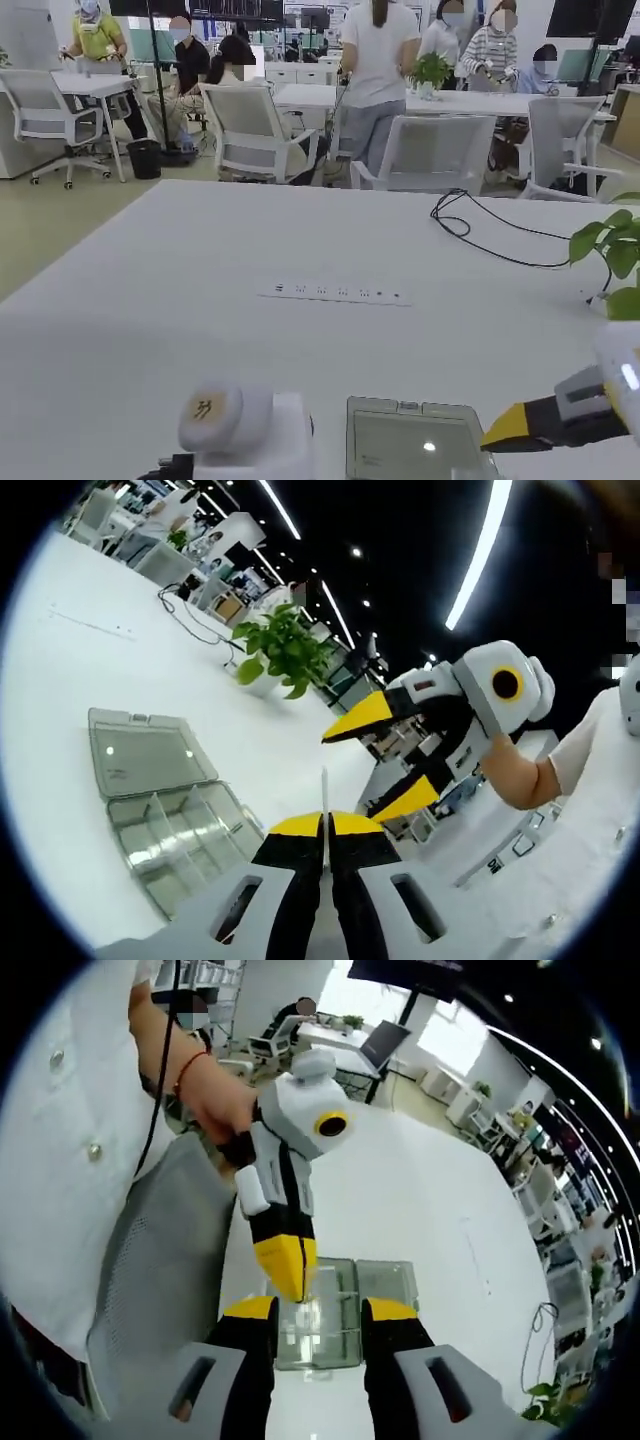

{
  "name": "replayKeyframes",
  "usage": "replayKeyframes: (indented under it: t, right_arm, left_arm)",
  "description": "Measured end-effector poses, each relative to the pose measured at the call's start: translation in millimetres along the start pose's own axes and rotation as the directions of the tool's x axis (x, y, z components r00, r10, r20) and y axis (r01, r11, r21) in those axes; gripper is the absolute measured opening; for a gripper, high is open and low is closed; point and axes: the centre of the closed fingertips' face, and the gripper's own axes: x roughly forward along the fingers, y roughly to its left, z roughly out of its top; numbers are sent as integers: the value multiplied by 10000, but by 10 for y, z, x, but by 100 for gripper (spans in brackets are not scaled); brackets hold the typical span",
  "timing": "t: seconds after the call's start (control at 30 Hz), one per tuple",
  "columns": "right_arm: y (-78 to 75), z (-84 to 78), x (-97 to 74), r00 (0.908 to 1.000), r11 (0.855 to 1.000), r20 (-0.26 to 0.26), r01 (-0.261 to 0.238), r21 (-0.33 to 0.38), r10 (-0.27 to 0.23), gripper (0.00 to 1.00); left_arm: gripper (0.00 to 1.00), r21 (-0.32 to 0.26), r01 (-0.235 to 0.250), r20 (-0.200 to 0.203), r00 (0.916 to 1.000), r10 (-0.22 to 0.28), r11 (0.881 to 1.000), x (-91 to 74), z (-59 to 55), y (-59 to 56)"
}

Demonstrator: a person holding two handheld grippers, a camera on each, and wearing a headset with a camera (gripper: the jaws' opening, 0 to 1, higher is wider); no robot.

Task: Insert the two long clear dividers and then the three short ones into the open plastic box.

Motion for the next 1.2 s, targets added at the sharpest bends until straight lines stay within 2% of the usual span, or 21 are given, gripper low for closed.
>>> replayKeyframes:
  t: [0.1,0.13,0.23,0.3,0.33,0.4,0.47,0.5,0.57,0.6,0.63,0.7,0.73,0.83,0.97,1.2]
  right_arm:
    - [35,34,-49,9967,9966,483,-668,481,645,31]
    - [50,38,-67,9936,9929,631,-974,686,932,30]
    - [63,26,-97,9874,9862,771,-1444,804,1383,28]
    - [92,36,-101,9817,9802,882,-1766,898,1688,26]
    - [106,39,-102,9788,9771,917,-1914,928,1830,25]
    - [148,52,-100,9723,9711,969,-2214,893,2127,23]
    - [198,66,-93,9636,9621,1035,-2561,939,2464,21]
    - [243,75,-89,9560,9544,1076,-2831,946,2729,19]
    - [297,88,-77,9465,9445,1111,-3136,973,3029,17]
    - [321,95,-73,9421,9405,1135,-3263,945,3154,16]
    - [372,102,-69,9331,9313,1149,-3516,946,3407,16]
    - [375,80,-62,9285,9266,1151,-3640,943,3530,14]
    - [380,59,-54,9253,9231,1111,-3729,942,3625,12]
    - [428,66,-35,9182,9153,1100,-3909,973,3805,11]
    - [504,90,-23,9033,8996,1197,-4242,1043,4120,9]
    - [549,102,-11,8955,8929,1251,-4396,975,4272,3]
  left_arm:
    - [0,1291,213,-372,9992,-166,9914,-11,-28,-51]
    - [0,1893,276,-516,9985,-181,9815,-17,-38,-62]
    - [0,2762,495,-785,9965,-288,9598,-26,-64,-98]
    - [0,3517,725,-872,9952,-445,9333,-29,-66,-140]
    - [0,4033,883,-954,9940,-541,9108,-36,-75,-171]
    - [0,4692,1118,-1114,9915,-669,8760,-46,-98,-207]
    - [0,4931,1396,-1366,9872,-820,8587,-54,-134,-249]
    - [0,5057,1500,-1416,9858,-898,8496,-56,-141,-270]
    - [0,5007,1639,-1482,9836,-1024,8500,-61,-149,-301]
    - [0,5093,1730,-1494,9825,-1114,8430,-64,-149,-318]
    - [0,5134,1751,-1494,9822,-1134,8401,-65,-148,-322]
    - [0,5187,1805,-1564,9810,-1148,8357,-71,-156,-330]
    - [0,5278,1873,-1593,9799,-1201,8285,-77,-157,-350]
    - [0,5320,1942,-1652,9784,-1239,8242,-87,-164,-364]
    - [0,5315,1958,-1583,9787,-1304,8241,-97,-156,-375]
    - [0,5386,2135,-1680,9752,-1444,8151,-106,-188,-421]
